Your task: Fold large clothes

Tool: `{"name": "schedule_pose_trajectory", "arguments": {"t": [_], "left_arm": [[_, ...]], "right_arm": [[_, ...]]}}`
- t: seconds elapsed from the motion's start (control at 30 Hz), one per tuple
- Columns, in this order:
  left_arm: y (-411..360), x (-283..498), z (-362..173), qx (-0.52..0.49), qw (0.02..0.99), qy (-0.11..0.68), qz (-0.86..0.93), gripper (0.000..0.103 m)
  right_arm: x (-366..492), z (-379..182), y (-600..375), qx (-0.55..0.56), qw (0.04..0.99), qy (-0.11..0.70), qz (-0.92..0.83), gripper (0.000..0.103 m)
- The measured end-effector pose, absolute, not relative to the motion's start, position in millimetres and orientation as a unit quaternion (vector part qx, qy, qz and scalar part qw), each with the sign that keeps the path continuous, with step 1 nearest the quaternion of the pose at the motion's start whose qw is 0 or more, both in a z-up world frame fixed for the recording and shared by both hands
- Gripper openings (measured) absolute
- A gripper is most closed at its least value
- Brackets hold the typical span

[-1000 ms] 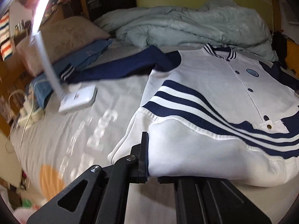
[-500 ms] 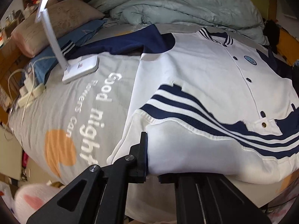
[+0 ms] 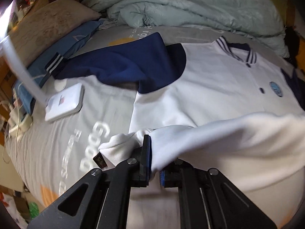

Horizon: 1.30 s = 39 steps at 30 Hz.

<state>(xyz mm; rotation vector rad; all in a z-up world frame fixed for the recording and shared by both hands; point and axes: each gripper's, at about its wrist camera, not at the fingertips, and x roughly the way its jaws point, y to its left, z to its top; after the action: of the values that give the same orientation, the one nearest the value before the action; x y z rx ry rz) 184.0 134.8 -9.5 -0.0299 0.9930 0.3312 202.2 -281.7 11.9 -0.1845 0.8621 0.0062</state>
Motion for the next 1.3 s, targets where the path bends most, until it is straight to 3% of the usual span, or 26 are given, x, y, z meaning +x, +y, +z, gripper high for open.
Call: {"name": "schedule_pose_trajectory", "arguments": {"t": [0.3, 0.37, 0.4, 0.5, 0.57, 0.6, 0.63, 0.67, 0.7, 0.83, 0.87, 0.9, 0.97, 1.03, 1.17, 1.3], "left_arm": [[130.5, 232.3, -37.4, 0.033, 0.874, 0.468, 0.13, 0.009], [131.7, 233.4, -36.0, 0.034, 0.878, 0.462, 0.12, 0.01], [133.2, 232.2, -33.9, 0.027, 0.879, 0.461, 0.116, 0.011], [139.8, 221.4, -21.5, -0.005, 0.887, 0.45, 0.098, 0.018], [142.1, 210.9, -10.9, -0.019, 0.894, 0.44, 0.081, 0.028], [143.3, 204.4, -5.3, -0.023, 0.899, 0.43, 0.078, 0.054], [144.4, 196.9, 2.3, -0.025, 0.907, 0.412, 0.084, 0.089], [146.0, 189.2, 10.6, -0.025, 0.915, 0.389, 0.101, 0.1], [147.7, 181.1, 19.2, -0.025, 0.923, 0.365, 0.118, 0.103], [156.0, 166.7, 40.4, -0.019, 0.934, 0.335, 0.127, 0.103], [158.4, 164.9, 40.9, -0.021, 0.933, 0.334, 0.129, 0.103], [159.9, 164.1, 40.2, -0.025, 0.933, 0.336, 0.127, 0.103], [158.1, 165.9, 34.8, -0.031, 0.929, 0.355, 0.096, 0.096], [150.3, 169.2, 25.1, -0.021, 0.923, 0.379, 0.067, 0.079], [130.2, 182.6, 2.2, 0.008, 0.908, 0.415, 0.052, 0.074], [129.4, 201.7, -26.1, 0.018, 0.894, 0.437, 0.098, 0.074]], "right_arm": [[237.9, -13.0, -290.7, -0.081, 0.897, 0.435, 0.014, 0.01], [239.7, -12.3, -297.7, -0.061, 0.9, 0.432, 0.021, 0.018], [239.3, -11.0, -302.3, -0.048, 0.902, 0.428, 0.019, 0.03], [232.0, -2.6, -312.4, -0.022, 0.912, 0.408, 0.017, 0.042], [223.2, 8.6, -318.2, -0.009, 0.922, 0.386, 0.015, 0.055], [217.5, 15.2, -322.3, -0.003, 0.93, 0.367, 0.007, 0.065], [213.7, 20.8, -325.1, 0.001, 0.936, 0.352, -0.001, 0.067], [208.1, 29.0, -329.7, 0.007, 0.943, 0.332, -0.014, 0.067], [204.7, 35.5, -334.4, 0.011, 0.947, 0.32, -0.026, 0.072], [200.5, 43.5, -351.3, 0.025, 0.948, 0.313, -0.05, 0.071], [199.8, 43.1, -351.5, 0.022, 0.946, 0.321, -0.031, 0.065], [199.3, 42.9, -350.2, 0.018, 0.945, 0.326, -0.012, 0.053], [194.2, 42.0, -337.5, -0.008, 0.942, 0.334, 0.043, 0.046], [189.9, 38.6, -322.3, -0.029, 0.938, 0.335, 0.09, 0.039], [192.5, 30.7, -300.5, -0.045, 0.93, 0.337, 0.136, 0.037], [218.1, 14.8, -309.3, -0.044, 0.925, 0.369, 0.076, 0.031]]}}
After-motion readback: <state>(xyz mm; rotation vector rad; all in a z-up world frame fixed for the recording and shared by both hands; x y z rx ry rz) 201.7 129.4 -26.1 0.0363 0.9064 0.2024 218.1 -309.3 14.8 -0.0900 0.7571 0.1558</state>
